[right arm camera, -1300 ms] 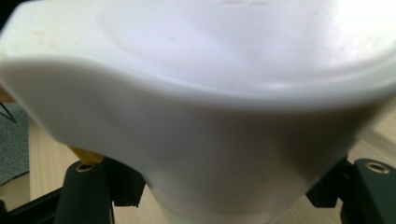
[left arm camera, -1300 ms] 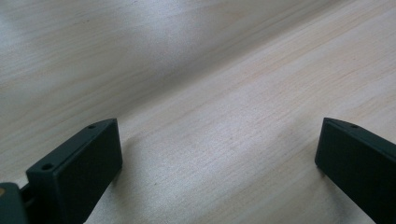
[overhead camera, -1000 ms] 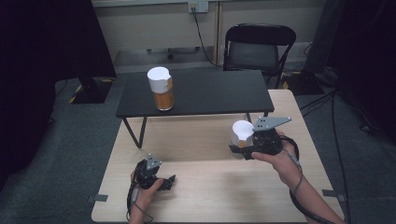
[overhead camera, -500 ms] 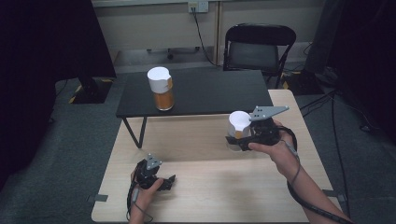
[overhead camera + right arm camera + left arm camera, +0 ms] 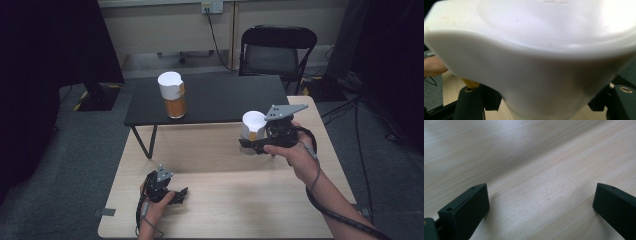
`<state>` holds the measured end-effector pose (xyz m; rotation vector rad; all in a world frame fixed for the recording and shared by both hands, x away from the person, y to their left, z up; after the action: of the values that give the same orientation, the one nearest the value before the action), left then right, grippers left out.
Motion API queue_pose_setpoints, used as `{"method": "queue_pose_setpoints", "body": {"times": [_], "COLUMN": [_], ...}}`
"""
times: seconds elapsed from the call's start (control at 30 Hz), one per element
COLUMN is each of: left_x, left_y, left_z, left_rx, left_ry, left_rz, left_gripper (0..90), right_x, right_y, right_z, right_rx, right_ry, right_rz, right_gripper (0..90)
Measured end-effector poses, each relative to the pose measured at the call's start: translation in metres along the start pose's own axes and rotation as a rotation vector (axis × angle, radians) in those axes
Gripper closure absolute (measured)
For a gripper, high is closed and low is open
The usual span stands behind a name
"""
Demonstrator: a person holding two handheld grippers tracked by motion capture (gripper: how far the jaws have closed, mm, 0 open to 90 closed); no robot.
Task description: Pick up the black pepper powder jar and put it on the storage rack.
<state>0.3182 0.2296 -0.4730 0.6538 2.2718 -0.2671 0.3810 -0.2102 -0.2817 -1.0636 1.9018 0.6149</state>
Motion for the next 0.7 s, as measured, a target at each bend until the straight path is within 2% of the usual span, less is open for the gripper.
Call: {"method": "queue_pose_setpoints", "body": {"times": [0.7], "left_x": [0.0], "left_y": [0.0], "left_z": [0.0], "left_rx": [0.0], "left_ry": [0.0], "left_rz": [0.0], "left_gripper": [0.0], "right_x": [-0.036], "right_y": [-0.008], "right_z": [-0.008], "right_rx": [0.022], "right_ry": [-0.008], "right_rz": [0.011], "right_gripper": [30.5]}}
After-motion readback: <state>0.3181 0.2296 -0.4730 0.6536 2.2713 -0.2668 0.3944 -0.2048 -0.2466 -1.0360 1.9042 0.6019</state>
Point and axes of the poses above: each handheld gripper's, and its own axes: z roughly forward along the jaws, x roughly out of its underside, y roughly to its left, the point moved 8 cm from there along z, roughly forward along the jaws, and after that the axes turned 2 degrees about y, right-handed, at the moved point
